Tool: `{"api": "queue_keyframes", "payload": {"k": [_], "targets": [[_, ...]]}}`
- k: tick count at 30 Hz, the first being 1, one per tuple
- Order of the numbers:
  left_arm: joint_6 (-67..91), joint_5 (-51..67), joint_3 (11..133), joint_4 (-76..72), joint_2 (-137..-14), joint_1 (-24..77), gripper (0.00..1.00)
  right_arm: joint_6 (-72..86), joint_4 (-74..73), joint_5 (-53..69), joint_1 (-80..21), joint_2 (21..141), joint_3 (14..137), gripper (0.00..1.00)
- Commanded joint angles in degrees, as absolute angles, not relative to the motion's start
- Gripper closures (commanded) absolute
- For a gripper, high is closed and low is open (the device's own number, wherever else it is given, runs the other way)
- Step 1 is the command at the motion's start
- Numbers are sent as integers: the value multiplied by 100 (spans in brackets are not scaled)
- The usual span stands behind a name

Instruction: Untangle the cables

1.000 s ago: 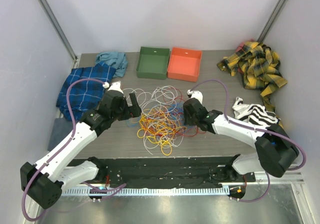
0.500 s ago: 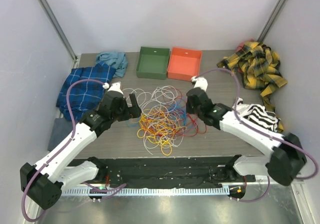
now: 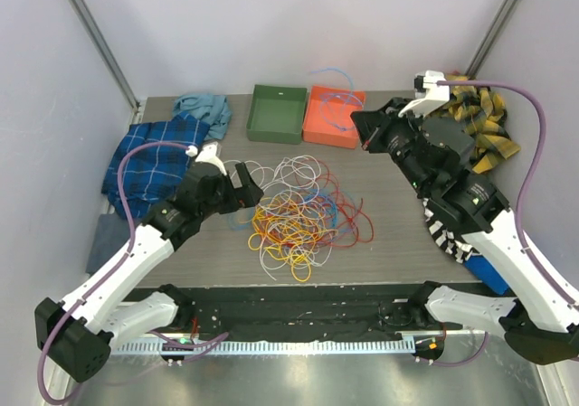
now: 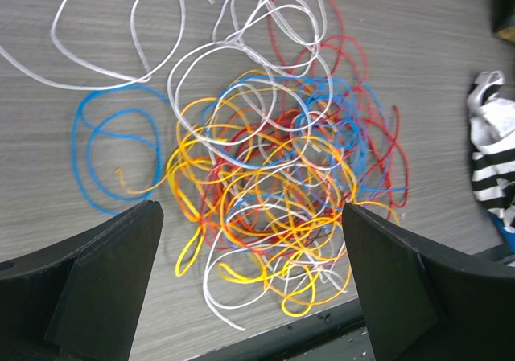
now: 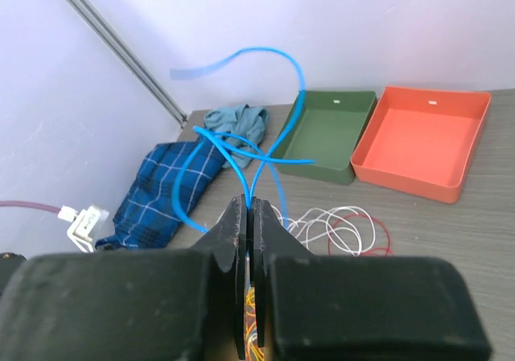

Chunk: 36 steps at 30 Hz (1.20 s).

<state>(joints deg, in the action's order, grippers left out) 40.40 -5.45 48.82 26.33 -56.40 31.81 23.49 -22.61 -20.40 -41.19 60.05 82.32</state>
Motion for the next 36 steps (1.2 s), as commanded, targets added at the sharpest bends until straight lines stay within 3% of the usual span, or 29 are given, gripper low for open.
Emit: {"api": "queue_keyframes", "payload": {"k": [1,11,20,36], "targets": [[4166,-281,5071,2074,-5757,3199,0,2312,-2540,-1942,-4149,6187,8455,99],[3938,-808,4764,2706,-5029,3190,0,2487,-2453,-2399,-4148,6662,8394,99],[3911,-1098,4456,3164,-4325,3191,0,2004,-1486,-3936,-4087,7338,8182,99],[3946,-1354,4720,3533,-4605,3191,0,2672,-1187,-2523,-2101,10422,10124,99]]}}
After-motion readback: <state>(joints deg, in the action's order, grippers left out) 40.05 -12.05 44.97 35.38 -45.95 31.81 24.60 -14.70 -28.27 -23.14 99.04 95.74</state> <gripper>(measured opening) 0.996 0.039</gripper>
